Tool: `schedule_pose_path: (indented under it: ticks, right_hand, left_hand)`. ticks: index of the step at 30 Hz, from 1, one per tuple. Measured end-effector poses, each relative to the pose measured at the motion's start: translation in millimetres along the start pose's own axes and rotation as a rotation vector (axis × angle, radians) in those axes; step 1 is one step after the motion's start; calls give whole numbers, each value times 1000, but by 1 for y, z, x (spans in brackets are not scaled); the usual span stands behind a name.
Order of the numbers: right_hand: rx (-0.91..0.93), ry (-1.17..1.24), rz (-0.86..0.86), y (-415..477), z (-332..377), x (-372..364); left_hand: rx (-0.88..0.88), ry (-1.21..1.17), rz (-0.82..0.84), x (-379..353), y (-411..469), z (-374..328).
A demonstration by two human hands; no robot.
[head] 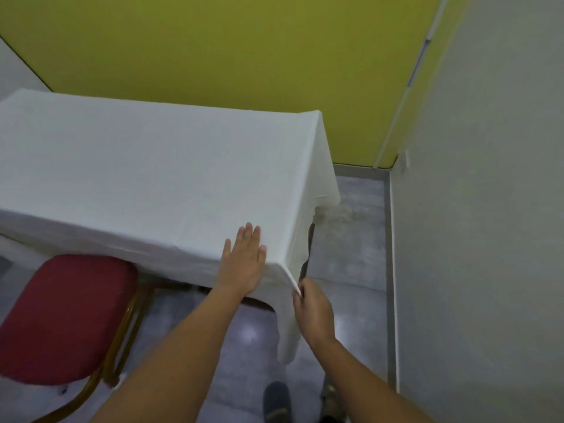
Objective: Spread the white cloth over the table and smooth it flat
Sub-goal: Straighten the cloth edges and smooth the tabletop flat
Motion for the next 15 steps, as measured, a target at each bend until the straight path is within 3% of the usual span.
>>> schedule_pose_path:
  ticks: [9,15]
  right_hand:
    - [-46,-285,-94,-19,-26,-10]
    - [-128,-221,-241,-23,-29,-21]
  left_hand:
    - [-87,10,-37,-3,3,8]
    - [-97,-11,-194,1,40,-16]
Point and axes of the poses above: each hand's wrist, its own y-axis towards the middle knuckle, its own x-axis out of the back of the hand, z = x × y, the point moved 3 cm from there along y, towards the middle knuckle, and after that the axes turned 15 degrees about -z, right-handed, at the moved point
